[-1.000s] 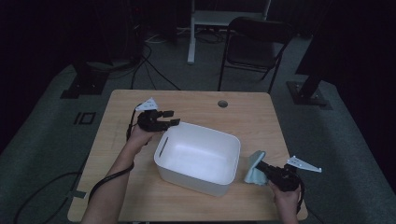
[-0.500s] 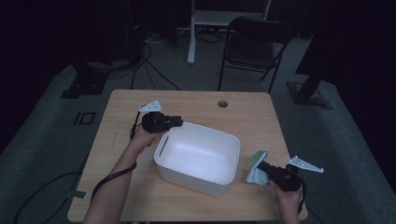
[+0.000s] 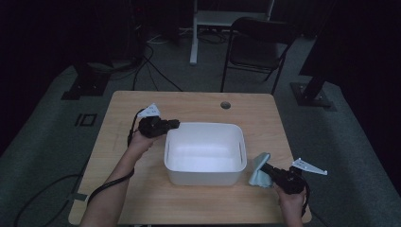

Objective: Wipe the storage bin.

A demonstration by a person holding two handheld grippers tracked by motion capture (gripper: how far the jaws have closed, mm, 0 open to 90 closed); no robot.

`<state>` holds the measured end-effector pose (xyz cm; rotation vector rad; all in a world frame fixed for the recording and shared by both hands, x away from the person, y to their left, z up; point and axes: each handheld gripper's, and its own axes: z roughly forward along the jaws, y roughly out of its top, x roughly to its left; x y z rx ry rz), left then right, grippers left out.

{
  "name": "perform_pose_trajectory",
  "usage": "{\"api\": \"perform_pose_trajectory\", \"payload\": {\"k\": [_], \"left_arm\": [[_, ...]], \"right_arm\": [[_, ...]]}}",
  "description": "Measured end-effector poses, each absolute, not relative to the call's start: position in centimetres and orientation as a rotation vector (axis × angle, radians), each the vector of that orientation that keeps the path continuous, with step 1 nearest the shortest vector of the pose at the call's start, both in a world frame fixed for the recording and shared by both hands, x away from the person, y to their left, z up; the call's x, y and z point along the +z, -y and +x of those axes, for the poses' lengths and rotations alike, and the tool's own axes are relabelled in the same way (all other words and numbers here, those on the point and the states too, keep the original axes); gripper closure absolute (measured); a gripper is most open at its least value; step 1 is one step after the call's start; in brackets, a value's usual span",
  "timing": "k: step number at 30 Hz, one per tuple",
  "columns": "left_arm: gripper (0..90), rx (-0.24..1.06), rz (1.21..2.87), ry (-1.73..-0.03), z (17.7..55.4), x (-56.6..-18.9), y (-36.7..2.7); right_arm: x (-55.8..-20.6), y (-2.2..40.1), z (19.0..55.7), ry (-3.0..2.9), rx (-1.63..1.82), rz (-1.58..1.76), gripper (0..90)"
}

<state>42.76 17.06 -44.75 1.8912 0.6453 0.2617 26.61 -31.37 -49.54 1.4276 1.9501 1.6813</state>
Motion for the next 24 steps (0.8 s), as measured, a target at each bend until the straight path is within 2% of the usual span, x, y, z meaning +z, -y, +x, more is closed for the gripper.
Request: {"api": "perform_pose_trajectory", "payload": {"k": [4, 8, 14, 17, 24], "left_arm": [[83.0, 0.277, 1.890, -0.647, 42.74, -44.73, -17.02], [75.9, 0.268, 1.864, -0.645, 43.15, -44.65, -17.11], [76.1, 0.231, 1.882, -0.626, 43.65, -44.67, -16.71], [79.9, 0.221, 1.886, -0.626, 43.57, -44.79, -16.53], [82.0, 0.266, 1.898, -0.666, 42.83, -44.60, -16.58]], "right_arm": [[-49.42, 31.17, 26.63, -1.949, 1.686, 1.421, 85.0], [-49.36, 31.17, 26.58, -1.950, 1.687, 1.420, 85.0], [-49.51, 31.47, 26.57, -1.946, 1.686, 1.426, 85.0], [-49.50, 31.51, 26.54, -1.945, 1.688, 1.425, 85.0], [-49.47, 31.48, 26.51, -1.946, 1.688, 1.425, 85.0]]}}
